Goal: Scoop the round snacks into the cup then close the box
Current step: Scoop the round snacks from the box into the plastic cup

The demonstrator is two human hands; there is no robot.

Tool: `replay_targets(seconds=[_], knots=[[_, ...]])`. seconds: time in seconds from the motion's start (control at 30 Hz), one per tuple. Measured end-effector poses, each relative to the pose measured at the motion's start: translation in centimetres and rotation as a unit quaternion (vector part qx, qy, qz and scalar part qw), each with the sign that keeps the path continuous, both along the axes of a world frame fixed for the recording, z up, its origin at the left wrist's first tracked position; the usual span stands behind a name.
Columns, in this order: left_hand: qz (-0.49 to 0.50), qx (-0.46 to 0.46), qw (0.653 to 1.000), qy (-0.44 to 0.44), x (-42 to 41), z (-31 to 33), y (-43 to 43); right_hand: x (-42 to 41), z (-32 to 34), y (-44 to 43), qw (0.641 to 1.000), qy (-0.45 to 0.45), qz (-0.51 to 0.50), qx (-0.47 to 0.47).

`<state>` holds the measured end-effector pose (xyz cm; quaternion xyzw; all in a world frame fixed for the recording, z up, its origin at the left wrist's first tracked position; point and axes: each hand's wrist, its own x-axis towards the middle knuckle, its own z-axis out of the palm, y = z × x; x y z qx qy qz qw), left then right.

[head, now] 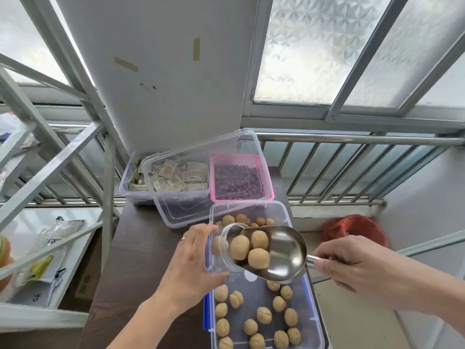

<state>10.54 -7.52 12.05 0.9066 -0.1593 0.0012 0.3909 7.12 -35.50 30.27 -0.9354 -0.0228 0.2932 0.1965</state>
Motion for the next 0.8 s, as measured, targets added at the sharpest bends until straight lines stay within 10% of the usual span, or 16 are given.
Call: replay_targets(seconds=[0.27,0.43,0.63,0.8], knots=[[0.002,-0.015,1.000,0.000,-0.3,-1.0,0.1,0.3,2.5,0.6,0.996,-0.027,0.037,-0.071],[0.051,-0.065,0.997,0.002,-0.5,-1.1,1.3,-0.9,2.3,-1.8,0.994,0.007,-0.087,0.069],[0.130,-0.132,0.983,0.007,-1.0,-1.7,2.0,-6.1,-8.4,0.1,0.796,0.142,-0.477,0.344],[0.124,-0.132,0.983,0.017,-1.0,-2.2,1.9,-7.5,-15.6,3.8,0.746,0.209,-0.551,0.310]])
